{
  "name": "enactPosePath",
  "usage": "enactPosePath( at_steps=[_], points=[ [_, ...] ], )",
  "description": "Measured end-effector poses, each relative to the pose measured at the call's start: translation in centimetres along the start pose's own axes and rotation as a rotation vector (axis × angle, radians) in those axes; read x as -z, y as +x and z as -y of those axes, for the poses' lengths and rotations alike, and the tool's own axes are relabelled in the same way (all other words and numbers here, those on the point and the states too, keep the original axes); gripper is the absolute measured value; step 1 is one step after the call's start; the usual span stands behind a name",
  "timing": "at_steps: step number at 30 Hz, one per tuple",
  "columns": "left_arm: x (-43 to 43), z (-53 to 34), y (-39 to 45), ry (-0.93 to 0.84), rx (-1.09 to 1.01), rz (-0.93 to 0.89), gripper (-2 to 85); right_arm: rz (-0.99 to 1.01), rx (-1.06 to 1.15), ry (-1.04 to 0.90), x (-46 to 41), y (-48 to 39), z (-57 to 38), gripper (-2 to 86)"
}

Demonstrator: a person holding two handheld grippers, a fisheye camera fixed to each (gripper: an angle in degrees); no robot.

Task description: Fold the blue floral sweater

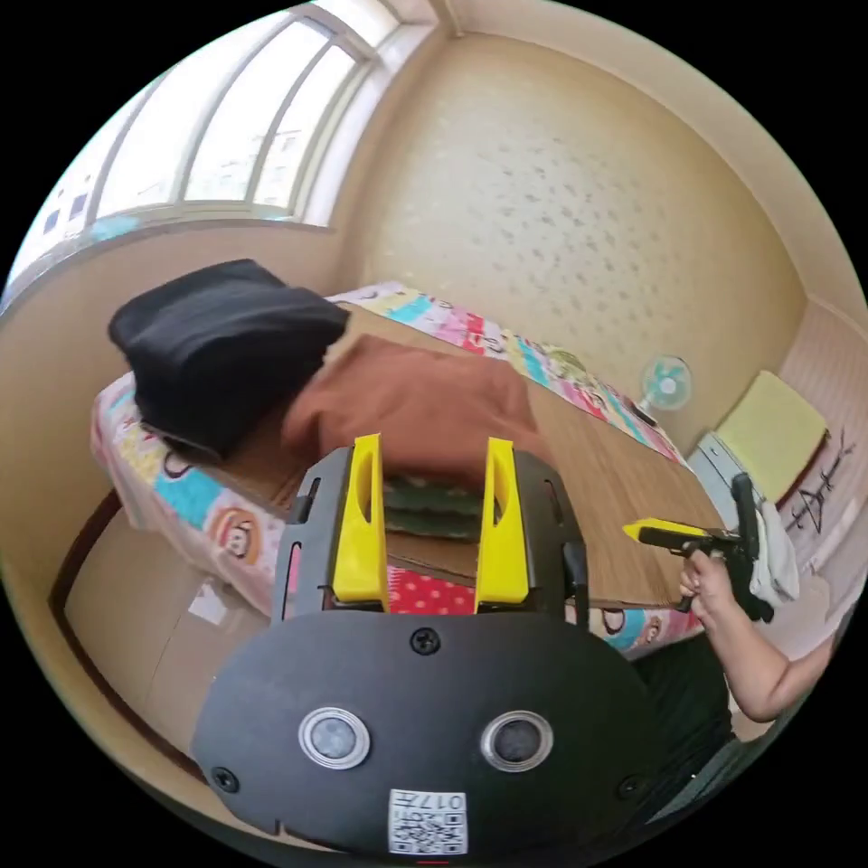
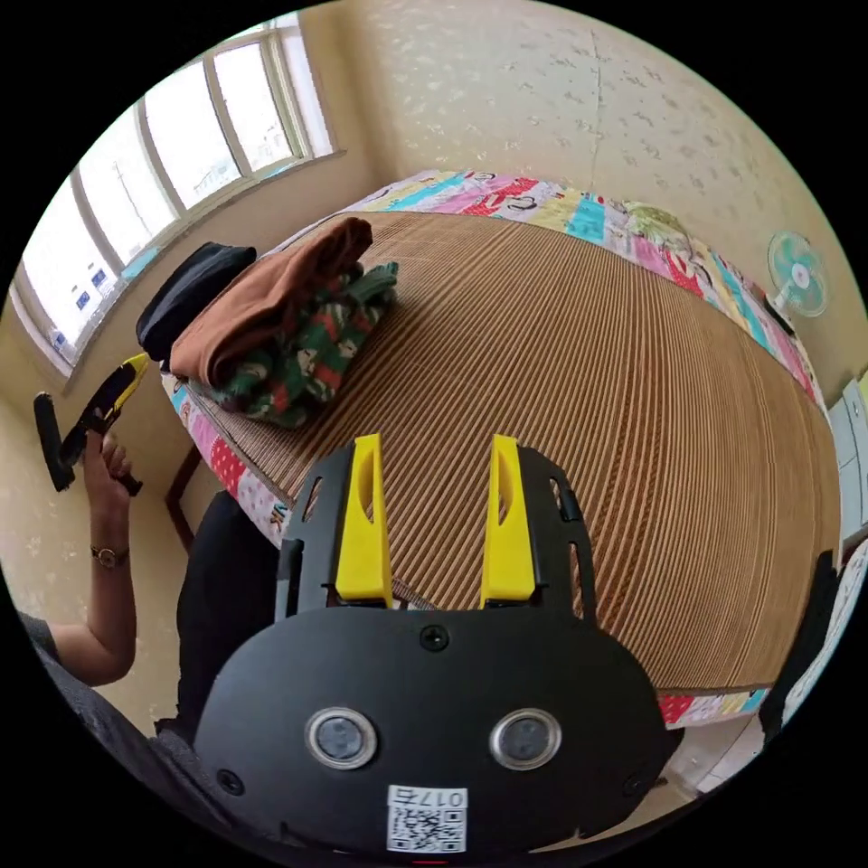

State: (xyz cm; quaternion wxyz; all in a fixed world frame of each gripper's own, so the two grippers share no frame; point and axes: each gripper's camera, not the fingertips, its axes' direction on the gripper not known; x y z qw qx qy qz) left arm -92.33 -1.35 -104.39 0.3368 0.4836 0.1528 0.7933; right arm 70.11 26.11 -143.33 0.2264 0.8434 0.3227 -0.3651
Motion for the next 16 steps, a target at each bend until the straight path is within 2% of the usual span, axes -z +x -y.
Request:
enactPosePath(
  at_steps=[3, 6, 8, 10, 12, 14, 16],
  points=[
    [-5.4, -1.6, 11.0, -0.082, -0.157, -0.151, 15.1, 0.134, -0.108, -0.022, 2.1, 2.6, -2.1, 15.7],
    [-10.7, -5.4, 19.9, -0.195, -0.264, -0.267, 14.5, 0.052, -0.146, 0.053, 6.8, 4.0, -4.3, 15.2],
    [-14.3, -8.2, 24.2, -0.253, -0.316, -0.175, 13.9, -0.091, -0.178, 0.077, 9.5, 5.1, -5.6, 15.0],
    [-18.7, -10.7, 27.6, -0.314, -0.366, -0.049, 13.9, -0.281, -0.260, 0.018, 10.9, 7.4, -7.1, 14.9],
    [-24.6, -13.1, 29.9, -0.436, -0.362, 0.027, 14.7, -0.366, -0.338, -0.044, 11.1, 9.6, -8.3, 14.8],
    [-27.8, -14.9, 30.0, -0.512, -0.333, 0.032, 14.5, -0.353, -0.407, -0.039, 12.6, 11.8, -9.8, 14.6],
    [-28.2, -17.3, 29.8, -0.410, -0.361, 0.065, 13.9, -0.419, -0.465, -0.007, 16.1, 14.7, -11.7, 14.6]
  ],
)
